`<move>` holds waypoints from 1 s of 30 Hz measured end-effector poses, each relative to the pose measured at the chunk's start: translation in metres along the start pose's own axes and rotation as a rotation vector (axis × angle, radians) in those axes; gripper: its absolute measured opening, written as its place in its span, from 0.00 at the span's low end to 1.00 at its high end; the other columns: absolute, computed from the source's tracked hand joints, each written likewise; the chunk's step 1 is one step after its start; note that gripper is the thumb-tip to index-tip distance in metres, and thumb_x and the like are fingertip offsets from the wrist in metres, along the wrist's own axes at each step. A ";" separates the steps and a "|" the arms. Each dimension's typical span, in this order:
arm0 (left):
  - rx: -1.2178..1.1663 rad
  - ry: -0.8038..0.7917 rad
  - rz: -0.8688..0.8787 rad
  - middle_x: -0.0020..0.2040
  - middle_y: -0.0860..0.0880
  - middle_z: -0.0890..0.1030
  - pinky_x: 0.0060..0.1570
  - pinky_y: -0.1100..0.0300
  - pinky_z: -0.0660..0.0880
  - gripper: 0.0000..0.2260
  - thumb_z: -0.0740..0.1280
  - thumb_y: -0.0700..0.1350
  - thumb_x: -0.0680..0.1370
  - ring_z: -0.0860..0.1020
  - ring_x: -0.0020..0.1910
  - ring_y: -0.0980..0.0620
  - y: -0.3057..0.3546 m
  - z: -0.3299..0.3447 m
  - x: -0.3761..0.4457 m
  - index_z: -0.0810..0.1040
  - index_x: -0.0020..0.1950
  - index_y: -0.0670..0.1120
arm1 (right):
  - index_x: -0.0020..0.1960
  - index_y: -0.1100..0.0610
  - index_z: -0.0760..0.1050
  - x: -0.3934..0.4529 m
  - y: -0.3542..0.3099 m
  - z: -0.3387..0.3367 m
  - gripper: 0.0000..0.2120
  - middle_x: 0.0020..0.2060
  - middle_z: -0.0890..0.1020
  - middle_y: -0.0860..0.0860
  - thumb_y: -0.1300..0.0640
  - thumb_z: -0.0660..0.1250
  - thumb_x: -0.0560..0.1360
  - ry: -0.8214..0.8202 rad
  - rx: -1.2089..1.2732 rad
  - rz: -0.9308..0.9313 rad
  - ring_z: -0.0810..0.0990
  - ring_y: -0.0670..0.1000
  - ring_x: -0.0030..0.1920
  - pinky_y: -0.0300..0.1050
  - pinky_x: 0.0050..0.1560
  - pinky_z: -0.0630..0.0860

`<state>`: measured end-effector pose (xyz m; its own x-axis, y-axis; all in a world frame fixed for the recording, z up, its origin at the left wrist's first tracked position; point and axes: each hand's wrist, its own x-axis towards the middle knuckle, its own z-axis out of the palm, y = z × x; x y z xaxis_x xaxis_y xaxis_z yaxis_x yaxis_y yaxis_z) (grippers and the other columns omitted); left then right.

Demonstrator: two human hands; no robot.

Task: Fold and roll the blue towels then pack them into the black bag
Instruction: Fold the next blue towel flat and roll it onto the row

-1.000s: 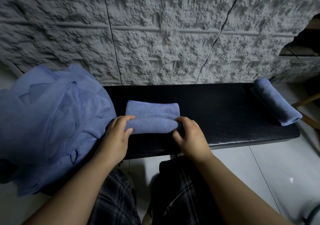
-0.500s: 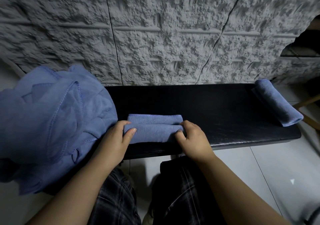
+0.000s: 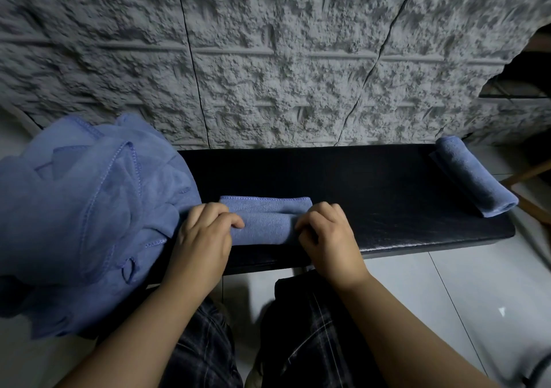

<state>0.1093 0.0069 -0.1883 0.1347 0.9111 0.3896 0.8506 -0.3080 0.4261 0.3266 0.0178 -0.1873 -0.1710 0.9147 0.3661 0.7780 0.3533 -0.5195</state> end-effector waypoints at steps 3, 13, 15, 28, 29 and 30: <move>-0.034 -0.060 -0.050 0.52 0.53 0.74 0.53 0.61 0.68 0.15 0.55 0.43 0.71 0.69 0.53 0.52 -0.001 -0.001 -0.002 0.78 0.51 0.48 | 0.45 0.57 0.78 0.000 0.000 -0.001 0.09 0.42 0.77 0.48 0.58 0.60 0.72 -0.003 0.024 0.022 0.67 0.46 0.44 0.29 0.47 0.64; -0.106 -0.150 -0.108 0.62 0.52 0.70 0.62 0.54 0.68 0.28 0.73 0.34 0.68 0.67 0.62 0.51 -0.011 0.014 0.003 0.68 0.63 0.52 | 0.60 0.56 0.75 0.003 0.008 0.003 0.23 0.59 0.75 0.51 0.60 0.74 0.66 -0.153 0.001 0.076 0.71 0.51 0.60 0.40 0.60 0.66; -0.126 -0.130 -0.126 0.61 0.52 0.70 0.61 0.57 0.66 0.28 0.72 0.33 0.68 0.67 0.60 0.52 -0.011 0.015 0.004 0.68 0.62 0.52 | 0.61 0.56 0.75 0.004 0.008 0.004 0.23 0.60 0.75 0.50 0.62 0.73 0.66 -0.159 0.055 0.105 0.71 0.49 0.60 0.36 0.60 0.64; 0.022 -0.276 -0.135 0.60 0.52 0.68 0.61 0.54 0.65 0.23 0.60 0.49 0.78 0.64 0.59 0.51 0.002 -0.003 -0.006 0.57 0.67 0.67 | 0.61 0.46 0.73 0.000 0.009 -0.002 0.17 0.52 0.72 0.34 0.45 0.63 0.74 -0.196 0.203 0.244 0.72 0.43 0.57 0.52 0.62 0.69; 0.056 -0.278 -0.128 0.59 0.52 0.69 0.60 0.53 0.65 0.21 0.57 0.52 0.77 0.64 0.59 0.51 0.003 -0.004 -0.006 0.57 0.68 0.67 | 0.61 0.46 0.73 0.000 0.009 -0.002 0.16 0.51 0.73 0.34 0.45 0.62 0.75 -0.200 0.205 0.254 0.72 0.44 0.57 0.54 0.62 0.69; 0.102 -0.283 -0.125 0.58 0.51 0.70 0.60 0.52 0.65 0.21 0.53 0.54 0.75 0.64 0.59 0.51 0.004 -0.005 -0.005 0.58 0.68 0.66 | 0.61 0.46 0.72 0.000 0.009 -0.002 0.14 0.52 0.73 0.35 0.46 0.62 0.76 -0.203 0.203 0.260 0.72 0.44 0.57 0.54 0.62 0.69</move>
<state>0.1097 -0.0005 -0.1849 0.1496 0.9846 0.0904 0.9140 -0.1726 0.3673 0.3348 0.0205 -0.1904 -0.1156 0.9919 0.0528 0.6792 0.1177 -0.7245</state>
